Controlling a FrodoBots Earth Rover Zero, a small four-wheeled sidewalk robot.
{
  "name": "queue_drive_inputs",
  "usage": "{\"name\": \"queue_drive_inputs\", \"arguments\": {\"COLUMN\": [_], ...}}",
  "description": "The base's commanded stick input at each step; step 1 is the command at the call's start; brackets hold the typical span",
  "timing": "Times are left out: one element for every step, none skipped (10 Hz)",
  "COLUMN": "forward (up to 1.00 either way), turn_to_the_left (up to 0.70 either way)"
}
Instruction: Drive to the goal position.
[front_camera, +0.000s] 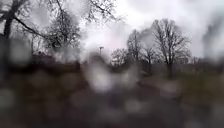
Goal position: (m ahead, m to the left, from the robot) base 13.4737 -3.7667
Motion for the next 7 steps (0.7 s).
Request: {"name": "queue_drive_inputs", "arguments": {"forward": [1.0, 1.0, 1.0, 1.0, 1.0, 1.0, 1.0], "turn_to_the_left": [0.0, 0.0, 0.0, 0.0, 0.0, 0.0, 0.0]}}
